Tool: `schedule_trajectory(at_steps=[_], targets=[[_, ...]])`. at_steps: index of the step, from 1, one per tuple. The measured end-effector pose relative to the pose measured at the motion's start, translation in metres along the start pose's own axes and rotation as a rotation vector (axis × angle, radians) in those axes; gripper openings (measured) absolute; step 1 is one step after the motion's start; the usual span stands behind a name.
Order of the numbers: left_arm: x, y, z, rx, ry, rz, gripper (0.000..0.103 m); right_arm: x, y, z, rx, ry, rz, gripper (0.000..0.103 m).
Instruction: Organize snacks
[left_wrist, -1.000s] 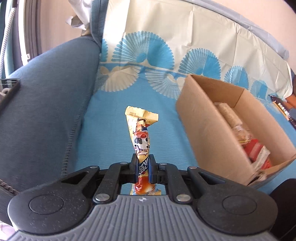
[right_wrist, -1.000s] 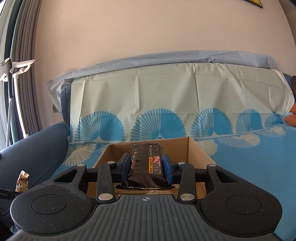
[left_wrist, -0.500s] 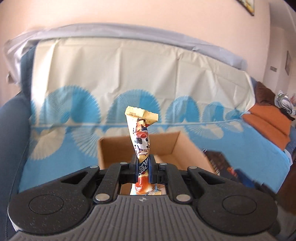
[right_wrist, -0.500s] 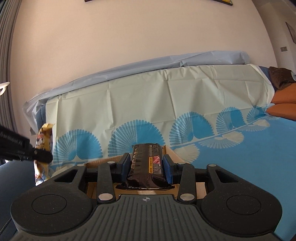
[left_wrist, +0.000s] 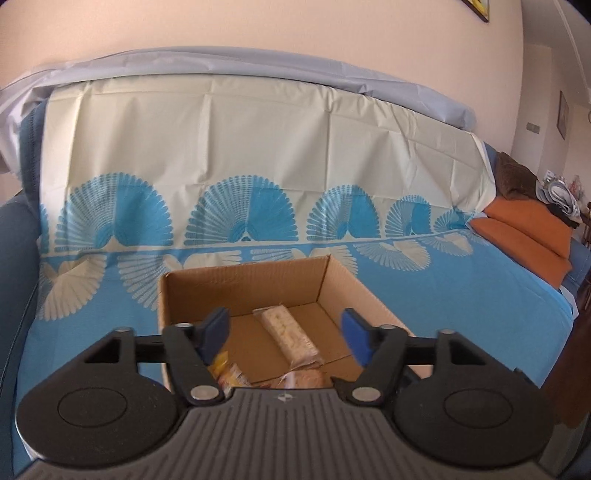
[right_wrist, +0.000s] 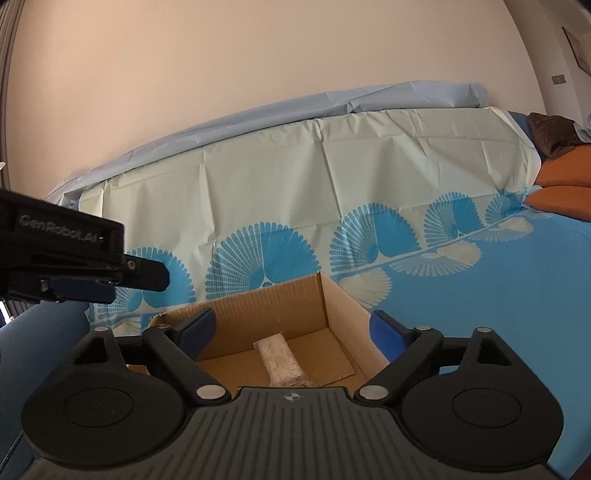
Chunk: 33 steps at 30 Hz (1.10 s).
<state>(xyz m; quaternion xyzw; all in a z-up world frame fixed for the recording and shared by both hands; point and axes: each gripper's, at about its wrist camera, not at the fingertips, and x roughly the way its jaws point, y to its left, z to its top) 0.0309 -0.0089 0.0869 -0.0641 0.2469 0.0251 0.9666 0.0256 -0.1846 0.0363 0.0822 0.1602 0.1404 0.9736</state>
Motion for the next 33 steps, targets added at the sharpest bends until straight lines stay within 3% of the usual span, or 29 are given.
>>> schedule_trajectory(at_steps=[2,6,10,14,18,24,33], targets=[[-0.012,0.006,-0.008,-0.004,-0.024,0.031,0.085,-0.002,0.001,0.0,-0.007,-0.003,0.001,0.102],[-0.035,0.013,-0.022,0.004,-0.065,0.091,0.086,-0.005,0.003,0.001,-0.02,0.012,0.002,0.102],[-0.059,0.015,-0.034,-0.009,-0.087,0.097,0.086,-0.013,0.0,0.004,-0.006,0.034,-0.011,0.102],[-0.073,0.017,-0.051,-0.05,-0.061,0.079,0.101,-0.023,-0.004,0.009,-0.001,0.09,-0.04,0.102],[-0.081,0.018,-0.073,-0.099,-0.018,0.047,0.102,-0.041,-0.01,0.013,-0.004,0.139,-0.062,0.102],[-0.076,0.007,-0.101,-0.122,0.099,0.087,0.102,-0.06,-0.006,0.012,-0.093,0.219,-0.064,0.102],[-0.085,0.009,-0.108,-0.148,0.143,0.127,0.102,-0.064,-0.003,0.009,-0.185,0.25,-0.07,0.102]])
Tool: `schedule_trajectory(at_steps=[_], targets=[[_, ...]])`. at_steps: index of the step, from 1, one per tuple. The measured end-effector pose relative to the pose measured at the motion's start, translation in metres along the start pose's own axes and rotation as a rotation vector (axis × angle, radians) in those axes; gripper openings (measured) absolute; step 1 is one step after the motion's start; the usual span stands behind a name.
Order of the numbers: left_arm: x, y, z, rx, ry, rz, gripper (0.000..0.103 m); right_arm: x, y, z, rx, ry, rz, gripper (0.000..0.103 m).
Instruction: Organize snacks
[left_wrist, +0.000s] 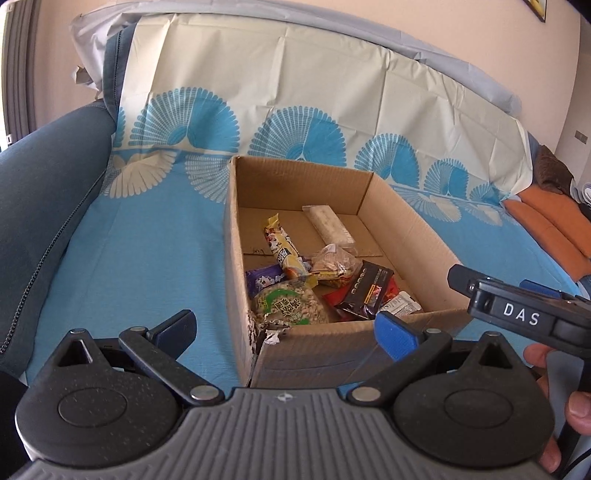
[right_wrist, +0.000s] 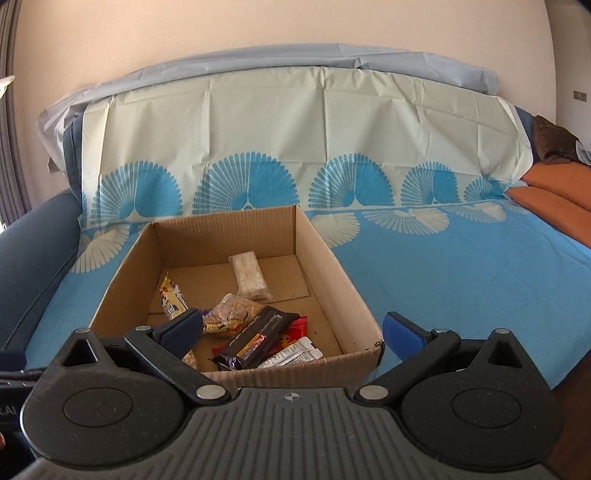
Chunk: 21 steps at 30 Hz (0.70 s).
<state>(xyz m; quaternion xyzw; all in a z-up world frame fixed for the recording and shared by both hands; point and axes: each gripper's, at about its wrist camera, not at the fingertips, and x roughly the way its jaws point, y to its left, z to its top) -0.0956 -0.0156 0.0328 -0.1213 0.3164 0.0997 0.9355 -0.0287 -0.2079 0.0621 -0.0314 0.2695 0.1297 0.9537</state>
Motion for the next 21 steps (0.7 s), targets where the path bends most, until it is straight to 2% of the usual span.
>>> schedule_trajectory(at_steps=[10,16,21], targets=[[-0.001,0.0,0.002,-0.016,0.008,0.047,0.102,0.007,0.006,-0.002,0.002,0.012,0.042,0.102],[0.009,-0.005,-0.004,-0.027,0.015,0.05,0.102,0.012,0.013,-0.008,-0.049,0.02,0.046,0.102],[0.013,-0.012,-0.007,-0.005,0.015,0.047,0.102,0.012,0.007,-0.008,-0.03,0.012,0.051,0.102]])
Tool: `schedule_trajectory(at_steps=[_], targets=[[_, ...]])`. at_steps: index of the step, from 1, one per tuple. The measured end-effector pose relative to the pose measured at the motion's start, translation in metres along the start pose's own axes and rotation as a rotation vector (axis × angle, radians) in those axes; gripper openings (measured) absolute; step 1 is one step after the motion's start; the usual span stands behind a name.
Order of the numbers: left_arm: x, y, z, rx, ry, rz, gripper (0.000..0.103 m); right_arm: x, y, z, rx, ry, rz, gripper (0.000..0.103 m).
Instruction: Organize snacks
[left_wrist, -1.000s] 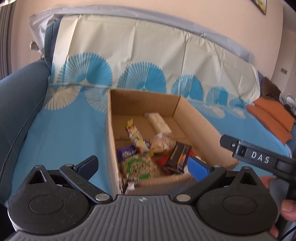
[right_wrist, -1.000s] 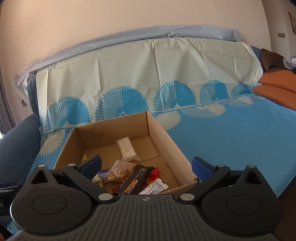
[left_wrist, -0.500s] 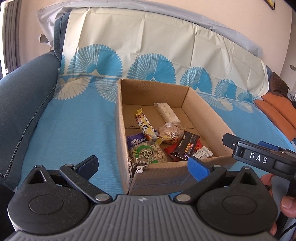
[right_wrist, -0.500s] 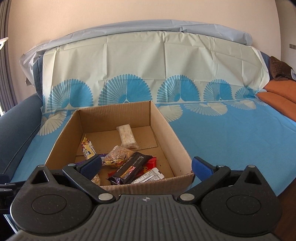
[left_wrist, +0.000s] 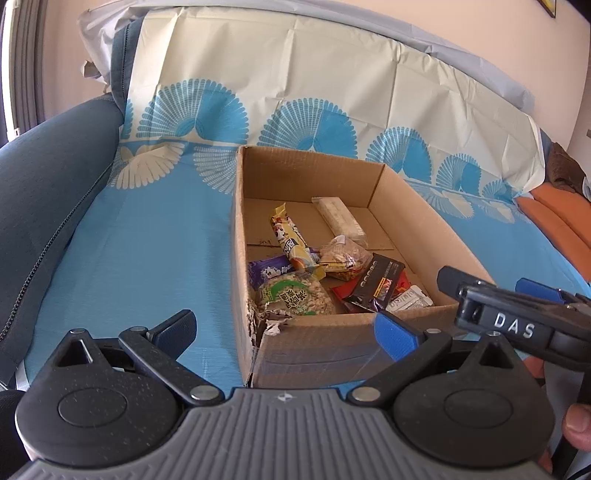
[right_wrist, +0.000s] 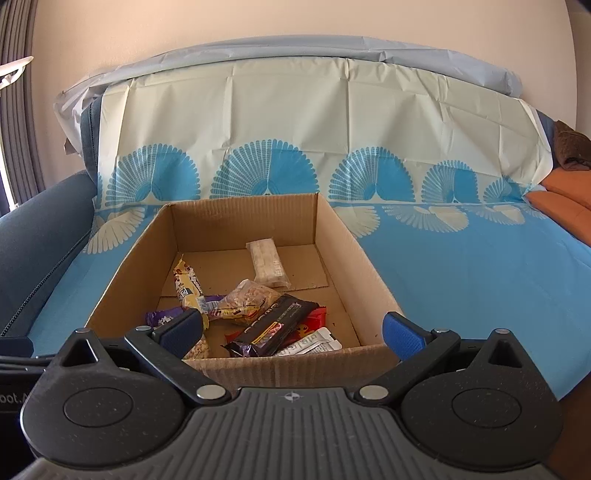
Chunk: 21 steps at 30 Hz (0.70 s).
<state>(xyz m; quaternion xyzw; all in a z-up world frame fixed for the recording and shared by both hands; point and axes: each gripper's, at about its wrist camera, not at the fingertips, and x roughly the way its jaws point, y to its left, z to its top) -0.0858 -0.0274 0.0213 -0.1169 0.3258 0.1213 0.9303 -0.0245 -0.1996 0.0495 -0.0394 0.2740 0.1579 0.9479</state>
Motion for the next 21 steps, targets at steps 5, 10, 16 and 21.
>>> schedule_trajectory(at_steps=[5,10,16,21], targets=[[0.007,0.001,-0.002,-0.005,0.017,0.006,0.102,0.002,-0.003,0.0,0.017,0.001,0.006,0.102],[0.01,0.0,-0.003,-0.005,0.017,0.016,0.102,0.003,-0.003,-0.001,0.009,0.0,0.008,0.102],[0.013,0.001,-0.003,-0.008,0.023,0.021,0.102,0.004,-0.002,-0.001,0.005,0.002,0.008,0.102],[0.016,0.0,-0.005,-0.004,0.027,0.019,0.102,0.006,-0.001,0.0,-0.003,0.004,0.008,0.102]])
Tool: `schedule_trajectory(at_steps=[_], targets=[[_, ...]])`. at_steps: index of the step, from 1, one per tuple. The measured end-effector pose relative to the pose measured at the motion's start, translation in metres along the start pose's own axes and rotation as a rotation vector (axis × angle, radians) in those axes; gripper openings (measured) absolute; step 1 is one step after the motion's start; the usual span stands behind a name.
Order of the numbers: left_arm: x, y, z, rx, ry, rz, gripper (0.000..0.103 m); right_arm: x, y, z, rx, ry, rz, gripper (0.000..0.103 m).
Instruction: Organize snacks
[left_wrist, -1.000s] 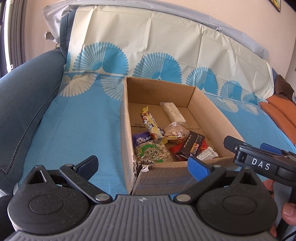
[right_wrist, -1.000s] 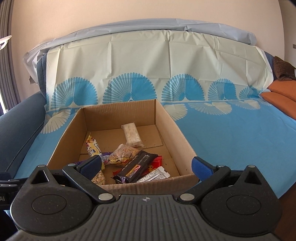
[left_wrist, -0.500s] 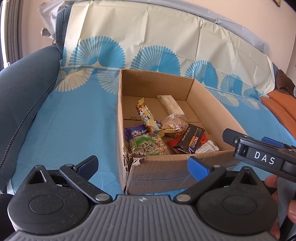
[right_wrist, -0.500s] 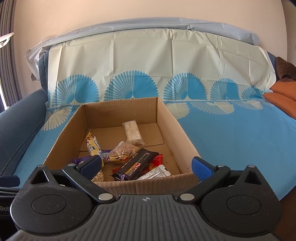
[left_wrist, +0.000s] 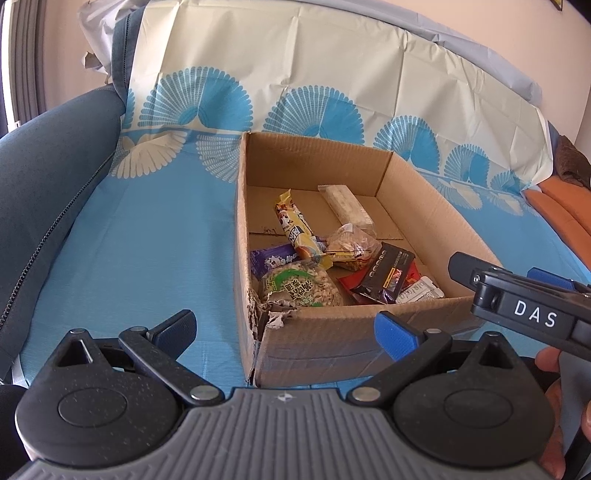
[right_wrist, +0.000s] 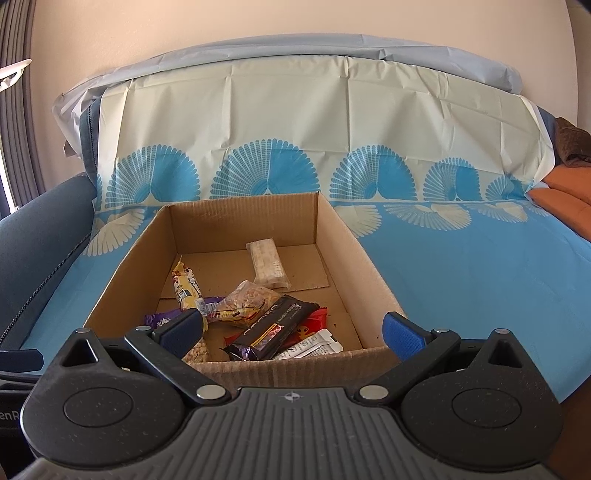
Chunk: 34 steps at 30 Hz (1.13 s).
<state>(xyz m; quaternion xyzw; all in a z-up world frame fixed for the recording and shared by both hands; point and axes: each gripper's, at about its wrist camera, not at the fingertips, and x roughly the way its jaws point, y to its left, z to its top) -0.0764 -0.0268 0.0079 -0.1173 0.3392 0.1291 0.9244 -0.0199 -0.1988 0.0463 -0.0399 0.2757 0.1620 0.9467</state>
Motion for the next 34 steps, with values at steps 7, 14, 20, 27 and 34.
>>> schedule_trajectory(at_steps=[7,14,20,27,34], targets=[[0.0023,0.0,-0.0008,0.006,0.002,-0.004,0.102,0.0013,0.0013,-0.0001,-0.006,0.002,-0.001,0.102],[0.0028,0.0007,-0.0007,0.001,0.001,-0.002,0.102,0.0037,0.001,-0.0002,-0.019,0.004,0.001,0.102],[0.0027,0.0013,-0.0004,-0.001,0.0,-0.003,0.102,0.0038,0.0016,-0.0006,-0.025,0.004,0.0,0.102],[0.0008,0.0008,-0.0006,0.001,-0.011,-0.01,0.102,0.0037,0.0021,-0.0006,-0.023,0.003,-0.001,0.102],[-0.0029,0.0004,-0.0015,0.012,-0.037,-0.031,0.103,-0.0009,-0.0065,0.0014,0.019,-0.026,-0.004,0.102]])
